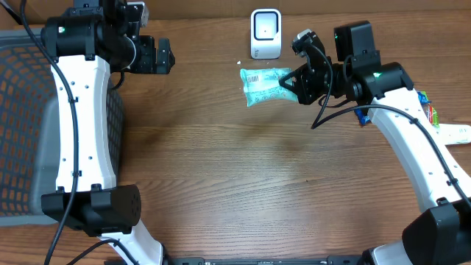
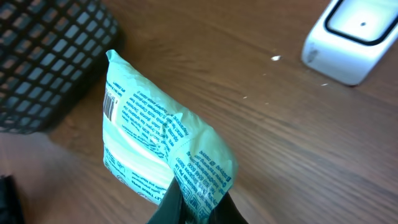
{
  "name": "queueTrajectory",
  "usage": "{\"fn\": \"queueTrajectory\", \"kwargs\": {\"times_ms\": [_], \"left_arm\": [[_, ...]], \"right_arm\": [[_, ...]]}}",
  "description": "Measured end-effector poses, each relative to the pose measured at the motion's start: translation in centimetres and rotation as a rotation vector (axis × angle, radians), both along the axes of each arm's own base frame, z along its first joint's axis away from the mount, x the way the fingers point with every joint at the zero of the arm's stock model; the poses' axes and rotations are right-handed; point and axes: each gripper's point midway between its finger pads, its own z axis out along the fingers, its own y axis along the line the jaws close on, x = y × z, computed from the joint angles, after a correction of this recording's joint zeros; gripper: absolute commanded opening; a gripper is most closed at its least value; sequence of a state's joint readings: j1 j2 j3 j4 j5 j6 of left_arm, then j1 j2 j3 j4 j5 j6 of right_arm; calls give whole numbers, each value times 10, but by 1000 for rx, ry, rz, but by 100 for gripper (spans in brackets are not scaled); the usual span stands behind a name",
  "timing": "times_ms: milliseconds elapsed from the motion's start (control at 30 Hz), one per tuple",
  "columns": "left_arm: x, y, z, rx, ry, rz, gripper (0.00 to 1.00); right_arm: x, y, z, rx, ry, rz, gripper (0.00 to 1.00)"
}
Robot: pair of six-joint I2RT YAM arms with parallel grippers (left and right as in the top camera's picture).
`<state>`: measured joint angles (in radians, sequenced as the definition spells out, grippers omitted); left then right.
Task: Scan the item barcode
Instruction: 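Lift the mint-green pack up toward the scanner with the right gripper, then hold the mint-green pack's barcode in front of the scanner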
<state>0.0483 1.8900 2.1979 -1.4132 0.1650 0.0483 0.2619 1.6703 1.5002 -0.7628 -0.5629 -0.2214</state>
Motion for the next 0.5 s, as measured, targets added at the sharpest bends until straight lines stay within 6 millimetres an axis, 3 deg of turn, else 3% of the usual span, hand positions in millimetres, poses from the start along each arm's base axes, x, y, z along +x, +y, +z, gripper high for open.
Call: {"fn": "queueTrajectory", "kwargs": {"times_ms": [233,500], "left_arm": [[0,0,0,0,0,0,99],[0,0,0,0,0,0,100]], "right_arm": [[46,-3,7,-75,-175,-144,4],[112,-18,-6,-304,-461,-240,4]]}}
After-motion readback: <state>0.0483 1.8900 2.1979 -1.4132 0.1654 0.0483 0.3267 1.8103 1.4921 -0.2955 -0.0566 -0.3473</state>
